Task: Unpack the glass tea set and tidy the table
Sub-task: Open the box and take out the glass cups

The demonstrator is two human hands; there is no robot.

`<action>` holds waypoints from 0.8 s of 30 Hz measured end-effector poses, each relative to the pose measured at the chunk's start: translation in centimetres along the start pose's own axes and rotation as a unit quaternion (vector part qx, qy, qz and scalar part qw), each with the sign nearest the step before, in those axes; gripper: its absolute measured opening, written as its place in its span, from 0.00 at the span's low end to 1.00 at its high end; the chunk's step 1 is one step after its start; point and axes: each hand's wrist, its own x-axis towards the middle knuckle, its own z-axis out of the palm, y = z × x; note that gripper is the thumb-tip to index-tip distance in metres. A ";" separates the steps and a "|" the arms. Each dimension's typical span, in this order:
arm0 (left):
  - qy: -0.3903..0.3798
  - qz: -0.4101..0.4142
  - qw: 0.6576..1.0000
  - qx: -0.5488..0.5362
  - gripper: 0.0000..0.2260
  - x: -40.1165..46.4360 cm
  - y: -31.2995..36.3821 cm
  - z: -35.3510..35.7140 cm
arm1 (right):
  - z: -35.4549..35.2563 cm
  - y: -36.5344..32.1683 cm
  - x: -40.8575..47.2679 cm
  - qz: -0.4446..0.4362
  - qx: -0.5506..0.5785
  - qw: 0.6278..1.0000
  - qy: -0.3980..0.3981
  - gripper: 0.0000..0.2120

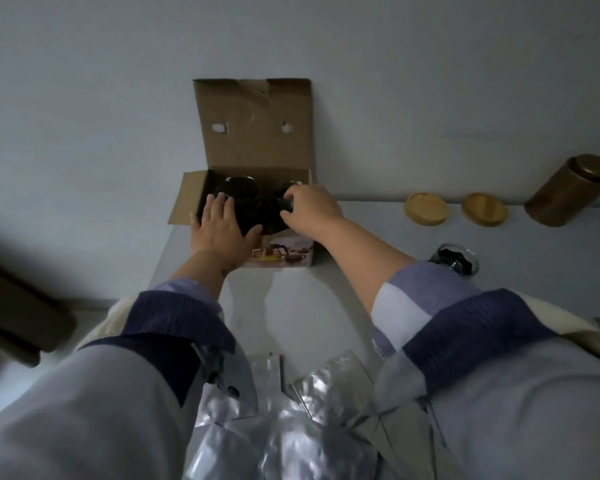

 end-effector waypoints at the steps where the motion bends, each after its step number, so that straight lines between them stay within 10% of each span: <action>1: -0.021 0.007 1.000 0.014 0.37 0.2 -0.6 0.0 | 0.2 -0.6 0.6 0.025 -0.040 0.999 -0.027 0.12; 12: -0.019 0.055 0.994 0.097 0.42 0.1 -2.6 1.4 | 1.9 -3.9 3.6 0.072 -0.364 0.909 -0.191 0.21; 24: -0.014 0.061 0.994 0.095 0.43 0.1 -2.9 1.8 | 1.9 -4.1 2.9 0.117 -0.340 0.907 -0.220 0.21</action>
